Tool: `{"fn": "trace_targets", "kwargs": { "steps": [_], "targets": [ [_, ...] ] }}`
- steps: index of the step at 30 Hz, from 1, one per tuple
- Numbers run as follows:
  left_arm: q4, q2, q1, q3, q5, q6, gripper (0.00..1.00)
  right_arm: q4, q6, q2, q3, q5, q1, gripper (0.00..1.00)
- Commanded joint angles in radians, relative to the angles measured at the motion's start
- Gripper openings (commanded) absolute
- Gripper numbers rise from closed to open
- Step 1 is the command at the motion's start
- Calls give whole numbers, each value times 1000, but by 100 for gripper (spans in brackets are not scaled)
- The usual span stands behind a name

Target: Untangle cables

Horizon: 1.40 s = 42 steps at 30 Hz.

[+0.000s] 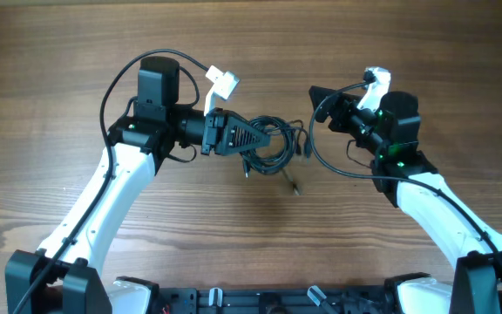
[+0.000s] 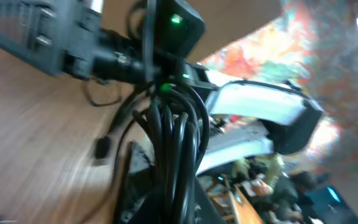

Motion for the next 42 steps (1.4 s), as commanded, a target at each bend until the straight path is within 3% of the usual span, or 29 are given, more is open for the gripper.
{"fn": "trace_targets", "kwargs": {
  "steps": [1, 4, 7, 12, 16, 19, 21, 23, 26, 30, 32, 33, 34, 36, 37, 38, 39, 40, 41, 42],
  "targets": [
    [-13, -17, -3, 6, -229, 8, 4, 7, -89, 6, 0, -253, -75, 93],
    [-90, -17, -3, 6, -503, 40, 4, 86, -118, 6, 0, -661, -240, 96],
    [-102, -17, -11, 6, -537, 174, 4, 286, -140, 6, 0, -889, -280, 100],
    [-128, -17, -66, 6, -539, 320, 4, 329, -117, 7, 0, -885, -103, 100],
    [-227, -17, -126, 6, -504, 453, 4, 327, -117, 8, 0, -879, -52, 99],
    [-252, -18, -133, 7, -476, 462, 4, 311, -121, 11, 0, -881, -34, 96],
    [-238, -24, -117, 7, -475, 478, 4, 205, -206, 12, 0, -880, -33, 92],
    [-218, -36, -89, 14, -472, 478, 4, 24, -333, 12, 0, -875, -33, 83],
    [-218, -40, -68, 27, -472, 477, 4, -31, -363, 12, 0, -860, -27, 70],
    [-219, -40, -78, 27, -471, 477, 4, -31, -379, 12, 0, -808, 46, 74],
    [-219, -40, -83, 27, -418, 477, 4, -41, -410, 12, 0, -680, 92, 73],
    [-219, -40, -83, 27, -412, 476, 4, -51, -418, 12, 0, -619, 105, 60],
    [-218, -40, -75, 27, -412, 477, 4, -75, -427, 12, 0, -536, 108, 36],
    [-218, -40, -49, 27, -412, 477, 6, -102, -426, 12, 0, -498, 103, 11],
    [-216, -40, -35, 27, -412, 476, 13, -107, -397, 12, 0, -498, 102, 4],
    [-214, -40, -19, 27, -412, 476, 37, -97, -305, 12, 0, -498, 101, 4],
    [-214, -40, -4, 27, -413, 473, 47, -82, -178, 12, 0, -498, 101, 4],
    [-214, -40, 2, 27, -421, 473, 92, -68, -91, 12, 0, -497, 101, 4],
    [-204, -40, 6, 27, -464, 448, 100, -53, 16, 12, 0, -482, 101, 4],
    [-174, -40, 9, 27, -580, 311, 100, -40, 153, 12, 0, -434, 101, 4]
  ]
}}
